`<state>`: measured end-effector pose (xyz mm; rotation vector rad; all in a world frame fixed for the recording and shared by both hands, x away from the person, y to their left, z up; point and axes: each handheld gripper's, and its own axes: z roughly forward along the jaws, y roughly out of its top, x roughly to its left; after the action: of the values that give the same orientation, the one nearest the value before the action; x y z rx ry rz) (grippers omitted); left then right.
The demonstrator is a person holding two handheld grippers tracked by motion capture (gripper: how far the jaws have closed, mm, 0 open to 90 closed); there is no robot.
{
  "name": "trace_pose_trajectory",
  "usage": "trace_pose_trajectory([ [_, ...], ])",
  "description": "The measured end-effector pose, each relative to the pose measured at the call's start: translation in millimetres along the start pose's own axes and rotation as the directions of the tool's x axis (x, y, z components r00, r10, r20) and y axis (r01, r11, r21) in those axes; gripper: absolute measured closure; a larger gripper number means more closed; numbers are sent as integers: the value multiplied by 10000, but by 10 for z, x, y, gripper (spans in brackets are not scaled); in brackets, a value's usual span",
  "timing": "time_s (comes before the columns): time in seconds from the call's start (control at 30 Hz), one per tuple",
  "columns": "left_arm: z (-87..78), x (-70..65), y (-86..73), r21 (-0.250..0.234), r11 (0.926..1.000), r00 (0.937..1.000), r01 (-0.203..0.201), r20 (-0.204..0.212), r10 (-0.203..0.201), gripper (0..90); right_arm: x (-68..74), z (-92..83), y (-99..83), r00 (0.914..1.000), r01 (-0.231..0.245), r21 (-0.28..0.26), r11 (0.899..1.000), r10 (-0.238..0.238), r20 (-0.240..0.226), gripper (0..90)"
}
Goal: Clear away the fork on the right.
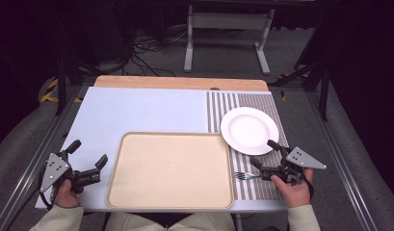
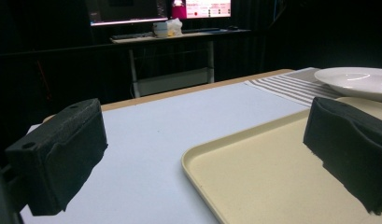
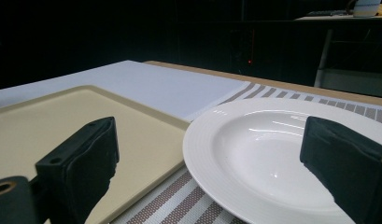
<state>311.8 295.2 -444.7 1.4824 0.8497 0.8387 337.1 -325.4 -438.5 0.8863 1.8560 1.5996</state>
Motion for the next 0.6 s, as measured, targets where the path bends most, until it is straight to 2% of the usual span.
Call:
trace_pose_trajectory([
  [0.6,2,2,8,13,10000,10000,23,10,-23,1,5,15,0,9999,36,142,9999,-34,-138,47],
])
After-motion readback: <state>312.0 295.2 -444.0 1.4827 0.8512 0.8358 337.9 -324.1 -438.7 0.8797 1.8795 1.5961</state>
